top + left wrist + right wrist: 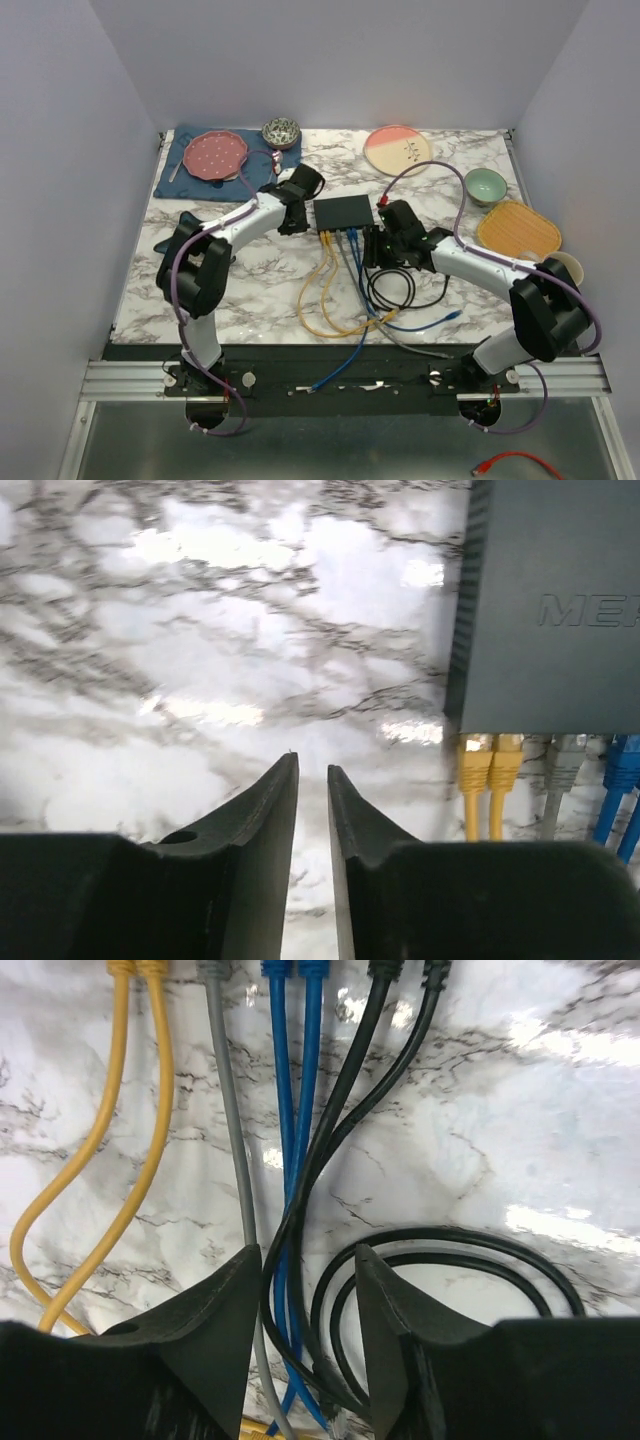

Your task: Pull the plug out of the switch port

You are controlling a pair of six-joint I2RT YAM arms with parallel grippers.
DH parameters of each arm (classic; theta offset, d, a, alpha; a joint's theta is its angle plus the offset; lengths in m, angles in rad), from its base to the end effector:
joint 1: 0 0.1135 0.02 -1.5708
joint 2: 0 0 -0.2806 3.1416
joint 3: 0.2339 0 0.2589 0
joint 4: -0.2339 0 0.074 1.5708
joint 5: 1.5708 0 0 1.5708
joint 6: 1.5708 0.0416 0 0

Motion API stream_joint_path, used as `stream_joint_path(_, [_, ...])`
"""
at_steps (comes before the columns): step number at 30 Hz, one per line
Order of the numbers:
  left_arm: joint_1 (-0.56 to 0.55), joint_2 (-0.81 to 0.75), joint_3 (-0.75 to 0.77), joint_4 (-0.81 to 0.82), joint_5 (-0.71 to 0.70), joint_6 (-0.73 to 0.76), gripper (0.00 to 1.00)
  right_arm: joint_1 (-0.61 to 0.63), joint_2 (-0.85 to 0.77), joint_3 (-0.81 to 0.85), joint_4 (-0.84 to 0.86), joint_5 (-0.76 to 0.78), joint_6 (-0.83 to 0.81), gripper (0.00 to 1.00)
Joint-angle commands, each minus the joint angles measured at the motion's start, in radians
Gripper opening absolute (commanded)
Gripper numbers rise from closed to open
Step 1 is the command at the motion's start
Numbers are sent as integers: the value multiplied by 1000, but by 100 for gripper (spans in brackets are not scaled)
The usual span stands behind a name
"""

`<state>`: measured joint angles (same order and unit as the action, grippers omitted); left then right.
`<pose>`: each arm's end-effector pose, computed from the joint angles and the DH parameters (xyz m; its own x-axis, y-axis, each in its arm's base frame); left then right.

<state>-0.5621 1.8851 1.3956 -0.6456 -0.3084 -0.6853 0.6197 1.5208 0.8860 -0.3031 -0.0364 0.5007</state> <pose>0.3496 -0.2053 0.2119 -0.8467 -0.1794 -0.5009 -0.1762 0.9829 -0.0541 0.2537 0.1828 0.1995 -0.8628 -0.0263 -0.5048 -0.2094 0.9275 0.3097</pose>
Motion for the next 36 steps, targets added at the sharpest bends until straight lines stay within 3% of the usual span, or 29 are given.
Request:
stream_joint_path(1, [4, -145, -93, 47, -32, -19, 46, -8, -40, 7, -54, 105, -28, 52])
stream_joint_path(2, [4, -161, -140, 64, -26, -26, 65, -8, -36, -16, -53, 105, -27, 52])
stream_joint_path(4, [4, -211, -193, 87, 2, -54, 82, -8, -14, -35, -51, 96, -21, 51])
stream_joint_path(5, [4, -228, -243, 113, 9, -63, 98, -8, -7, -56, -35, 84, -13, 50])
stream_joint_path(14, [4, -371, -414, 215, 89, -94, 99, 5, 116, -52, 33, -29, 32, 48])
stream_joint_path(29, [28, -437, -466, 215, 91, -103, 98, 170, 262, 119, 90, -198, 199, 48])
stream_joint_path(32, [41, -452, -455, 202, 77, -99, 98, 170, 198, 114, 43, -122, 176, 51])
stream_joint_path(36, [45, -469, -428, 185, 55, -88, 98, 154, 72, 116, -62, 97, 107, 59])
